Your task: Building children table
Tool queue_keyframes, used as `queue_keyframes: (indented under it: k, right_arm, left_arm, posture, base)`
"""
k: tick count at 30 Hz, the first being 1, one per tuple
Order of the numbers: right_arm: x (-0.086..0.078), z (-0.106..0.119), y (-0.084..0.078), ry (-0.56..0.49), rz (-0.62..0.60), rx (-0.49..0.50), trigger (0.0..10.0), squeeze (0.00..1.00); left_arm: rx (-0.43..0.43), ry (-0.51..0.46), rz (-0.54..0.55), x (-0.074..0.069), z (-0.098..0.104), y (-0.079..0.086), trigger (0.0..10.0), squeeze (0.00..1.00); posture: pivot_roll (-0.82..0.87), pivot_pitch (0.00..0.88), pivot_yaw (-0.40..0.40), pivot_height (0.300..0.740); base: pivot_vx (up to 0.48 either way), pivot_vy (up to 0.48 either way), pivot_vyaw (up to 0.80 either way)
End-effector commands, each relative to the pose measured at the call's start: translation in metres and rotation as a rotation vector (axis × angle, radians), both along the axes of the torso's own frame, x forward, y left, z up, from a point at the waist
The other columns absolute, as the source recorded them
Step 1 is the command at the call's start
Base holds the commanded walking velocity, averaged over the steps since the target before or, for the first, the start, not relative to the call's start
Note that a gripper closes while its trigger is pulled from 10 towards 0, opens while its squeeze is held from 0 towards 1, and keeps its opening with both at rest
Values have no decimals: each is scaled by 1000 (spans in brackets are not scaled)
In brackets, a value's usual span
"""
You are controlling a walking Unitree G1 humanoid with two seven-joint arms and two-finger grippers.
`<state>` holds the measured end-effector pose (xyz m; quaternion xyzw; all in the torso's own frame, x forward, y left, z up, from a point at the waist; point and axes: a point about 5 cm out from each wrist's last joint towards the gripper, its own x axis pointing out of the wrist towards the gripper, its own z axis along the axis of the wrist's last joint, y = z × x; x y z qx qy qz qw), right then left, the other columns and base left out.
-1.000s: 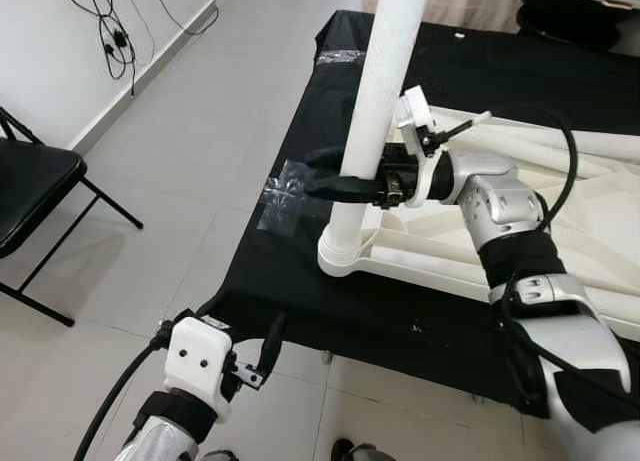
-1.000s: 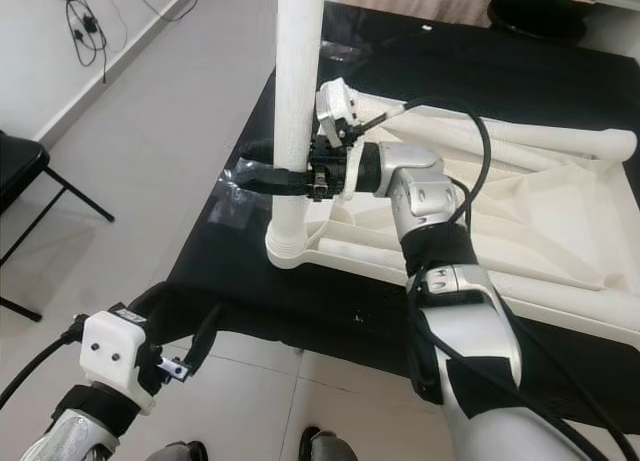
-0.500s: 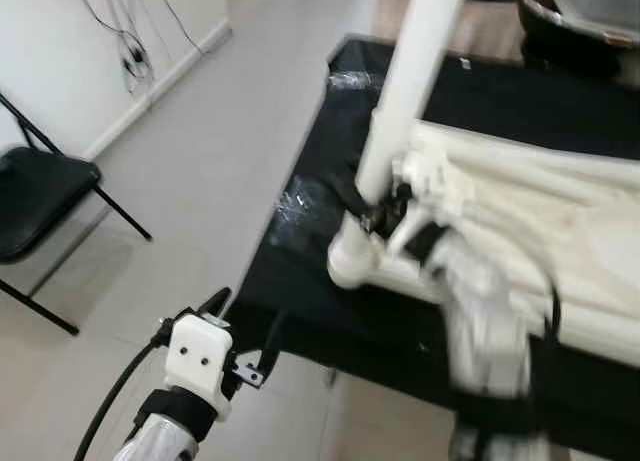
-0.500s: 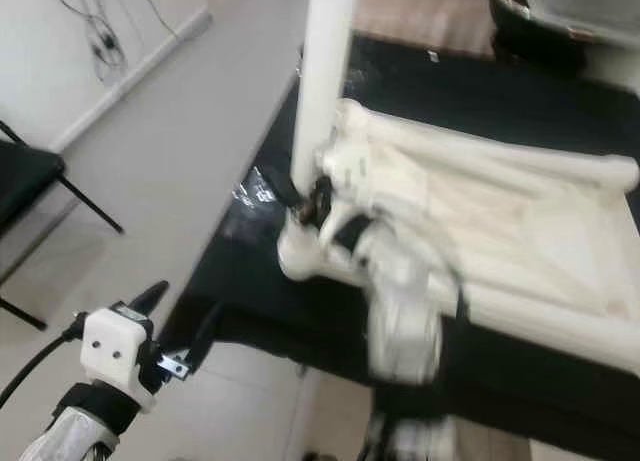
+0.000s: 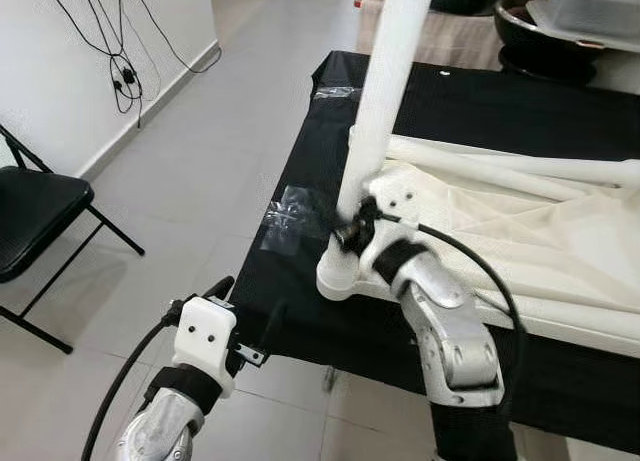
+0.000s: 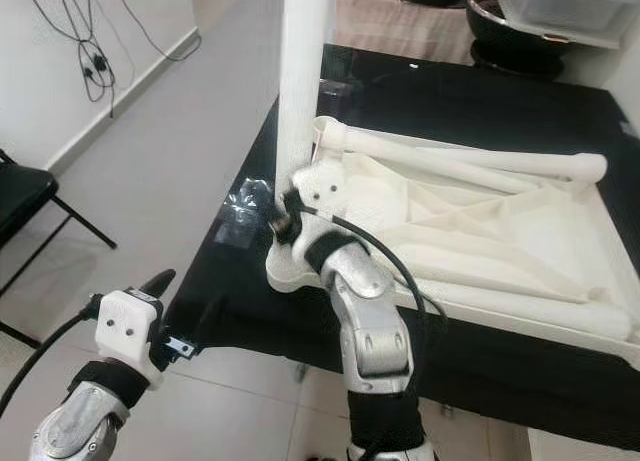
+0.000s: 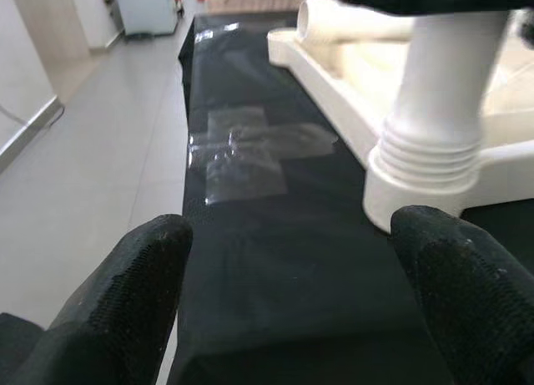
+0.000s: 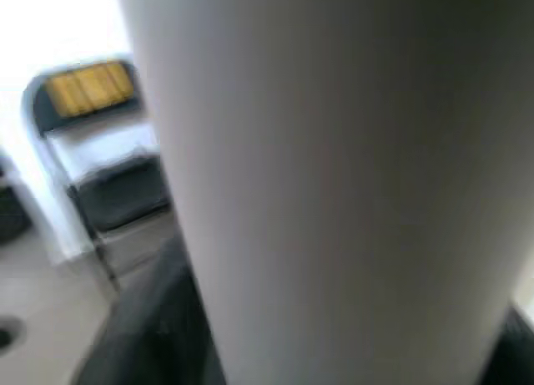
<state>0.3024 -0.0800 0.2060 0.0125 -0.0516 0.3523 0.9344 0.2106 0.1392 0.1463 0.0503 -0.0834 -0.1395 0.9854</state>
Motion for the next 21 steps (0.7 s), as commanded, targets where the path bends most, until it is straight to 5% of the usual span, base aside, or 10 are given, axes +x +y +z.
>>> queue_keyframes:
  k: [1,6,7,14,19,20,21]
  right_arm:
    - [4,14,-8,-47,173,14,10000,1000]
    - [17,25,-25,-117,346,-85,10000,1000]
    - [21,27,-27,-131,395,-124,10000,0]
    - [51,53,-32,-122,639,-171,10000,0]
    - [56,68,-32,-105,802,-147,10000,0]
    - [57,69,-33,-105,814,-161,3843,0]
    - [57,69,-33,-105,814,-161,3843,0]
  left_arm:
    - [-5,10,12,-2,-5,2,10000,0]
    - [-12,3,9,-3,-4,-2,10000,0]
    - [-8,-2,-3,-2,-2,-5,10000,0]
    - [-4,8,-33,-10,0,-7,10000,0]
    - [7,18,-19,-18,1,-3,10000,0]
    - [7,21,-16,-20,1,-3,10000,0]
    - [7,21,-16,-20,1,-3,10000,0]
  posture:
    - [81,167,-87,740]
    - [86,168,-88,740]
    - [93,179,-85,740]
    - [147,211,-79,740]
    - [172,239,-86,740]
    - [176,244,-86,740]
    - [176,244,-86,740]
  base:
    - [0,0,0]
    - [0,0,0]
    - [0,0,0]
    - [0,0,0]
    - [0,0,0]
    - [0,0,0]
    - [0,0,0]
